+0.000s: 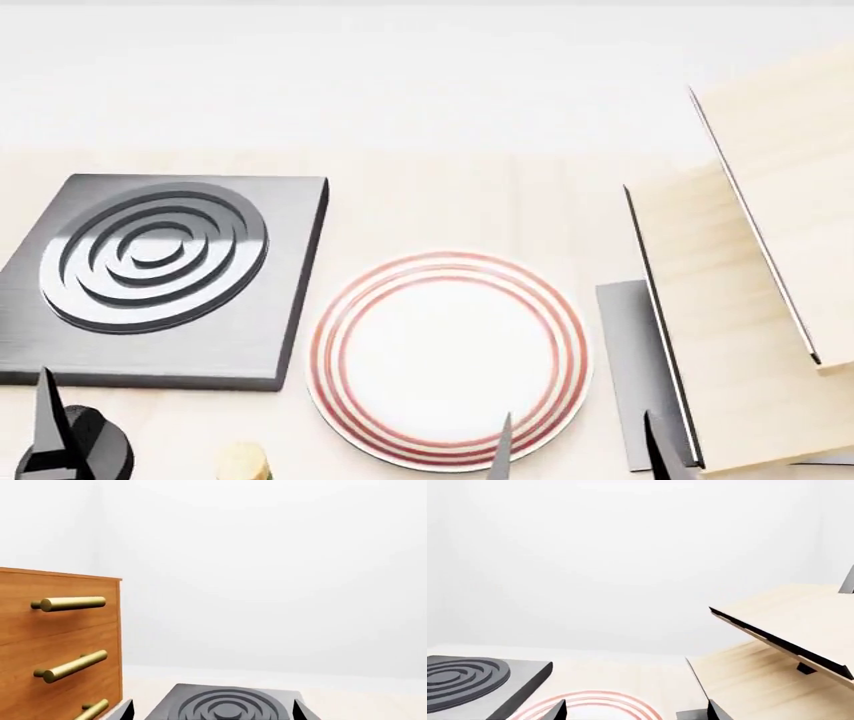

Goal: Pick up the akita bowl and put it on the plate.

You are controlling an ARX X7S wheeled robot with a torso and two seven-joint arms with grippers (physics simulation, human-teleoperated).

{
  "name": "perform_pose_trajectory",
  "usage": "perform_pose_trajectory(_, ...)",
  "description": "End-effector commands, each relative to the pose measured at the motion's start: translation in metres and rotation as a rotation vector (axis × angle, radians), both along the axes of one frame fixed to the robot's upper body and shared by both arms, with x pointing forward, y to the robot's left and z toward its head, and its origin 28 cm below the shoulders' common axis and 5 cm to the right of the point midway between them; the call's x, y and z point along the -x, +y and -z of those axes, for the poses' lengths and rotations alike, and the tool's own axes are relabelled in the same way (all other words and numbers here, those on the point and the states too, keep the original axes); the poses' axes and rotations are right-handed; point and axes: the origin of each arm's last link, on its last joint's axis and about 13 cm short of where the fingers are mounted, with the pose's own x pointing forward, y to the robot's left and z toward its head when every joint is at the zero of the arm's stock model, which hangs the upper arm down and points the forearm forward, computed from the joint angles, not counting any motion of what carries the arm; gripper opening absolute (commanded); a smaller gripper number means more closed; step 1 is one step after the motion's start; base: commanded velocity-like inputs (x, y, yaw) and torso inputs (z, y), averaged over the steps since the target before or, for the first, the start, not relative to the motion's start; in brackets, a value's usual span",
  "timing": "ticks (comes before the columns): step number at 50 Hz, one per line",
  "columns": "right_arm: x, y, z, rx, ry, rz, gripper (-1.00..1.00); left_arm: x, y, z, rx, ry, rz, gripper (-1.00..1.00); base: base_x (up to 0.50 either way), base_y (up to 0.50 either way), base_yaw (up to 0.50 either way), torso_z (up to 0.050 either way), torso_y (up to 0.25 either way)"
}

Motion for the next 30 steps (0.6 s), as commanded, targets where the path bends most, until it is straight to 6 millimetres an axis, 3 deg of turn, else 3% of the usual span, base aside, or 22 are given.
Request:
perform_pose_trajectory(1, 0.0, 0.0, 0.001, -0.001, 0.001, -0.004, 1.0, -0.001, 0.001, 0.0, -0.007, 0.004, -0.002, 1.0, 0.0, 0.0, 0.0, 0.0, 0.0)
perform_pose_trajectory(18, 0.0, 0.001, 0.0, 0.003, -0.001, -0.007, 1.0, -0.001, 0.015, -0.009, -0.093, -0.019, -0.113, 1.0, 0.0, 0.0, 0.0, 0.0, 0.0)
perform_pose_trajectory(30, 0.0, 0.002, 0.001, 0.006, 0.002, -0.016, 1.0, 0.004, 0.03, -0.026, -0.144, -0.048, -0.194, 1.0, 0.0, 0.0, 0.0, 0.0, 0.0)
